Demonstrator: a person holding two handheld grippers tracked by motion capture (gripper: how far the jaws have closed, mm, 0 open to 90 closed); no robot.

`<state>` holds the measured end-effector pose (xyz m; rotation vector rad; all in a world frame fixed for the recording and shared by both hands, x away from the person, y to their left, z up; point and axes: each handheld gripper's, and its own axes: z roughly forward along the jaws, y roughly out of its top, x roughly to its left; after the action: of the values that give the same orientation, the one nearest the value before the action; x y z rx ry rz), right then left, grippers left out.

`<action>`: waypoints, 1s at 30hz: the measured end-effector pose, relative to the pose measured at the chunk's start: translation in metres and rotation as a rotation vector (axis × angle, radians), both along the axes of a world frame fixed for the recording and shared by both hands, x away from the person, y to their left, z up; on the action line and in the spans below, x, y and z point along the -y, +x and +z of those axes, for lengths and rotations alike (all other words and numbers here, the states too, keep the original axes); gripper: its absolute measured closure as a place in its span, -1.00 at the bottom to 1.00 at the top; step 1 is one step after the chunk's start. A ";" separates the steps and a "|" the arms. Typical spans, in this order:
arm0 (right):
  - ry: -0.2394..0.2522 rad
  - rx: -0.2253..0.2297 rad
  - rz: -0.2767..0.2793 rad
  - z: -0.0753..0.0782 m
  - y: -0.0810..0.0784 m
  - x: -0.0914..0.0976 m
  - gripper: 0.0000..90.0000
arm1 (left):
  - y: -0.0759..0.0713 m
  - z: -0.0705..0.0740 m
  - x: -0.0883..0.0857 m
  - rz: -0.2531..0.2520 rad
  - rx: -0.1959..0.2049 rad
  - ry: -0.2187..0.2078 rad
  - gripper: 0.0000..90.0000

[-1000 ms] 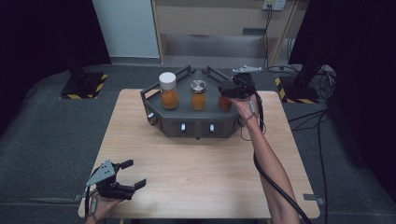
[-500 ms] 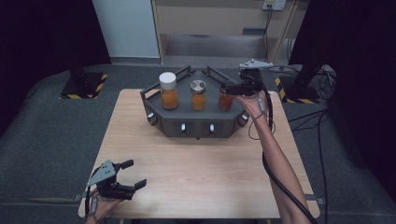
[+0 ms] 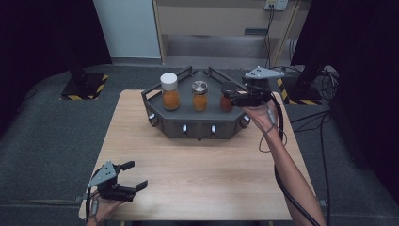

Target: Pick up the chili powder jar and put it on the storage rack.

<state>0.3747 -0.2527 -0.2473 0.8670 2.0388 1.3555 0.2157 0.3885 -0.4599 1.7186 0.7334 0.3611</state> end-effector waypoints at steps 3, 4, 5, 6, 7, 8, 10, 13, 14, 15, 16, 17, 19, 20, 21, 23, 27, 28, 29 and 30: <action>0.019 -0.003 0.021 -0.002 -0.009 0.008 -0.74 | 0.000 0.000 0.000 0.002 -0.003 -0.003 -0.92; 0.024 0.003 0.025 -0.003 -0.013 0.010 -0.74 | 0.000 0.000 0.000 0.003 -0.003 -0.002 -0.92; 0.027 0.004 0.030 -0.004 -0.016 0.013 -0.74 | 0.000 0.000 0.000 0.004 -0.004 -0.003 -0.92; 0.031 0.004 0.037 -0.005 -0.019 0.015 -0.74 | 0.000 0.000 0.000 0.005 -0.003 -0.003 -0.92; 0.033 0.005 0.042 -0.006 -0.023 0.017 -0.73 | 0.000 0.000 0.000 0.005 -0.003 -0.003 -0.92; 0.028 0.006 0.045 -0.006 -0.026 0.018 -0.73 | 0.000 0.000 0.000 0.006 -0.004 -0.003 -0.92; 0.030 0.004 0.051 -0.008 -0.032 0.022 -0.74 | 0.000 0.000 0.000 0.007 -0.002 -0.004 -0.92; 0.031 0.011 0.057 -0.013 -0.042 0.028 -0.74 | 0.001 -0.001 0.000 0.008 -0.006 -0.005 -0.92; 0.035 0.009 0.060 -0.015 -0.045 0.030 -0.74 | 0.001 -0.001 0.000 0.009 -0.005 -0.004 -0.92; 0.038 0.009 0.061 -0.017 -0.047 0.032 -0.74 | 0.001 -0.001 0.000 0.009 -0.006 -0.002 -0.92; 0.035 0.008 0.061 -0.018 -0.049 0.034 -0.74 | 0.001 -0.001 0.000 0.009 -0.006 -0.003 -0.92; 0.035 0.005 0.062 -0.020 -0.051 0.035 -0.74 | 0.001 -0.001 0.000 0.009 -0.007 -0.003 -0.92; 0.043 -0.002 0.068 -0.023 -0.054 0.039 -0.74 | 0.002 -0.001 0.000 0.008 -0.009 -0.002 -0.92; 0.039 -0.003 0.066 -0.024 -0.057 0.039 -0.74 | 0.002 -0.001 0.001 0.008 -0.009 -0.001 -0.92; 0.036 -0.005 0.066 -0.026 -0.058 0.040 -0.74 | 0.002 -0.001 0.001 0.007 -0.007 -0.001 -0.92; 0.038 -0.007 0.070 -0.028 -0.060 0.041 -0.74 | 0.002 0.000 0.001 0.007 -0.008 0.001 -0.92; 0.031 0.000 0.073 -0.035 -0.069 0.042 -0.74 | 0.002 -0.001 0.001 0.005 -0.007 0.002 -0.92; 0.033 -0.003 0.076 -0.036 -0.070 0.042 -0.74 | 0.002 0.000 0.001 0.005 -0.005 0.005 -0.92; 0.032 -0.004 0.080 -0.037 -0.072 0.043 -0.74 | 0.001 -0.001 0.000 0.004 -0.002 0.002 -0.92; 0.034 -0.004 0.081 -0.039 -0.075 0.044 -0.74 | 0.001 -0.001 0.000 0.003 -0.001 -0.001 -0.92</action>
<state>0.2996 -0.2963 -0.2868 0.8102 2.0791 1.4371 0.2167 0.3883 -0.4607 1.7170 0.7370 0.3624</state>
